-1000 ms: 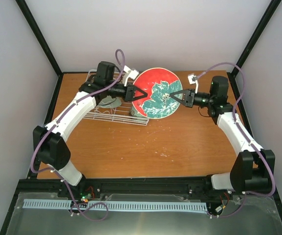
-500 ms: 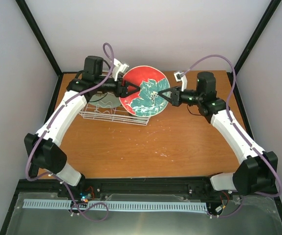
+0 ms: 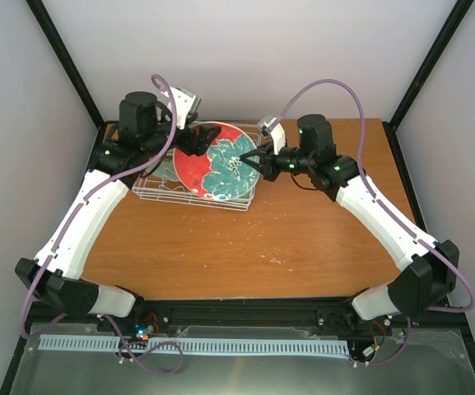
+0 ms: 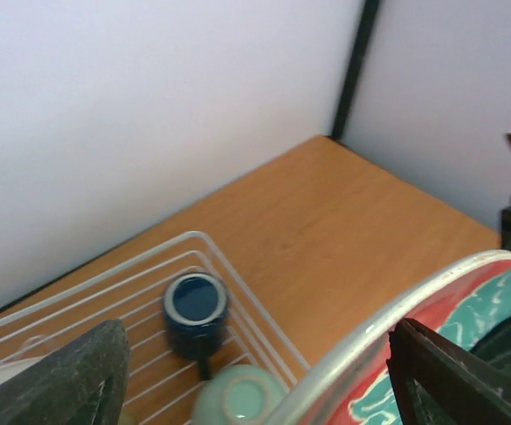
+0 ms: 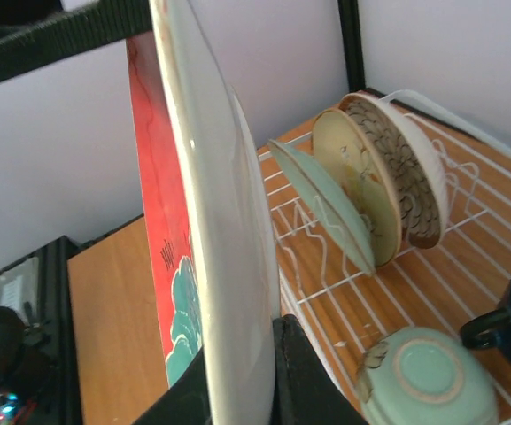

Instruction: Load the mixed dishes into the dish rack

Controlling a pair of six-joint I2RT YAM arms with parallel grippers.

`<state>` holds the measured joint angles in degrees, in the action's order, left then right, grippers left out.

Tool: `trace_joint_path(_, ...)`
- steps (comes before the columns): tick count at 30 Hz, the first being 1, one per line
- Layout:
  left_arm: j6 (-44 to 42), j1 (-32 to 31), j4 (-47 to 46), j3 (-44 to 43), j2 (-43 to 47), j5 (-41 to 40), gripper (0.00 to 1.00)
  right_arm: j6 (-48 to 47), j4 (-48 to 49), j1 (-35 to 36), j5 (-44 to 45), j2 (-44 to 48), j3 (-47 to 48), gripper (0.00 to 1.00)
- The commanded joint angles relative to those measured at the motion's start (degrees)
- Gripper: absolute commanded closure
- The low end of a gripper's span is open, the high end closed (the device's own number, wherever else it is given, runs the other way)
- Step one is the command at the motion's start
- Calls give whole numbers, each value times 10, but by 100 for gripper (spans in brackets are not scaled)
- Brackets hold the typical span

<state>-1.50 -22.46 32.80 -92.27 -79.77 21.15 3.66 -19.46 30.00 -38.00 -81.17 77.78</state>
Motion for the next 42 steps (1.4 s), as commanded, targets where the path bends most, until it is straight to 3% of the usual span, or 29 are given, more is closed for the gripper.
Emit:
trace_joint_path(1,-9,3,-14,-17,17,-209,20,-51,67,19,24,-13,61,97)
trace_joint_path(12,-9,3,-107,52,102,-546,22,-155,32,106,145,-115,180,97)
trace_joint_path(16,-11,3,-120,74,134,-598,22,-199,34,142,197,-136,204,97)
trace_joint_path(24,-14,3,-127,129,186,-614,22,-297,54,190,320,-171,261,97)
trace_joint_path(32,-21,4,-137,148,188,-614,23,-410,117,239,429,-191,245,97)
trace_joint_path(42,-26,5,-143,158,180,-611,23,-441,146,254,425,-206,215,97)
